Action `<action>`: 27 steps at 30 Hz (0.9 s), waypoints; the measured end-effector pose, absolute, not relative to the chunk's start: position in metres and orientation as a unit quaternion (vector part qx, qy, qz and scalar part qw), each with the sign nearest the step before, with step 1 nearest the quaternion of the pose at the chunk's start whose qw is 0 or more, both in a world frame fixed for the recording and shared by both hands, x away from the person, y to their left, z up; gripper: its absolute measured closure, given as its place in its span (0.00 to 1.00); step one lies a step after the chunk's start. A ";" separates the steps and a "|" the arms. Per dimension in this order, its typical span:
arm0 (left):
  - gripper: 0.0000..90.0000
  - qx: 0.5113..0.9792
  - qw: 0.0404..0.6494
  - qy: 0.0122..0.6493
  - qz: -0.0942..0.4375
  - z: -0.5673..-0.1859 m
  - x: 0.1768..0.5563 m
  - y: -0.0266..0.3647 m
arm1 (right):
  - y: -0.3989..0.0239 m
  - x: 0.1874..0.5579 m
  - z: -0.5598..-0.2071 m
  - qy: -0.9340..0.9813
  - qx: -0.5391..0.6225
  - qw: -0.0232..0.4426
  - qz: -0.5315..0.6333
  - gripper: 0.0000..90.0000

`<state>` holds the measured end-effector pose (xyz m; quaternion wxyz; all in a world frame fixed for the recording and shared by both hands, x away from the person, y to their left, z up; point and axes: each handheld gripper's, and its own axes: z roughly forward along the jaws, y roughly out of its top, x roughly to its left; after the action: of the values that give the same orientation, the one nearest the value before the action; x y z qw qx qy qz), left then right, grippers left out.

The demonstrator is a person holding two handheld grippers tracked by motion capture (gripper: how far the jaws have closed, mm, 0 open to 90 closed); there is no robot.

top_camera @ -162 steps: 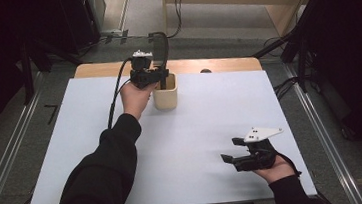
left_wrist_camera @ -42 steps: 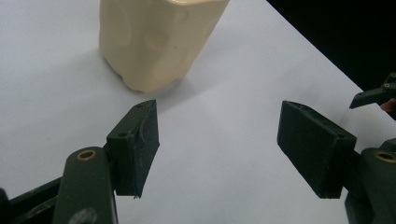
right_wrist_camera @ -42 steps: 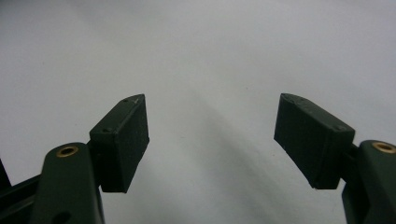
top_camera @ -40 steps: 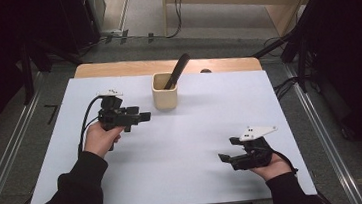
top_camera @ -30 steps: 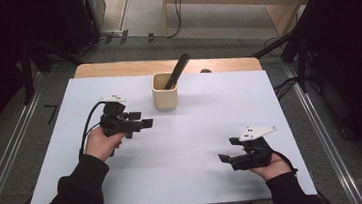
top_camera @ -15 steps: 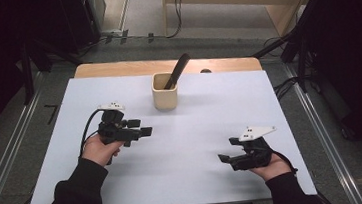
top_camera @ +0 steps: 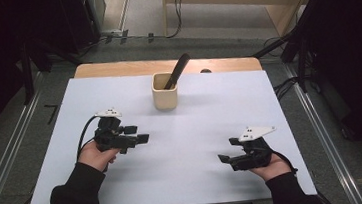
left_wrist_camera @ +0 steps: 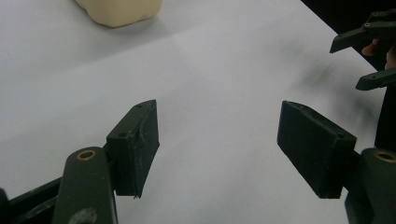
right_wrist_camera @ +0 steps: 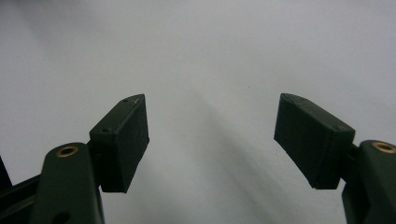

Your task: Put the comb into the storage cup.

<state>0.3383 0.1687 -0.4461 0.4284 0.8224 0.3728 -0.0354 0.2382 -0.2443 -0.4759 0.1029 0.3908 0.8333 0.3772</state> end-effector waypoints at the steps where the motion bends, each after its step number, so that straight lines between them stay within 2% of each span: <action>1: 0.33 0.823 0.427 0.374 -0.035 -0.447 0.337 0.169 | -0.244 0.238 -0.476 0.834 0.392 0.103 0.375 0.27; 27: 0.33 0.838 0.402 0.368 -0.038 -0.459 0.313 0.174 | -0.242 0.238 -0.477 0.838 0.389 0.098 0.371 0.27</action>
<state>0.3132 0.1740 -0.4593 0.4023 0.8377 0.3675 -0.0376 0.2380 -0.2420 -0.4772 0.0983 0.3888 0.8375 0.3711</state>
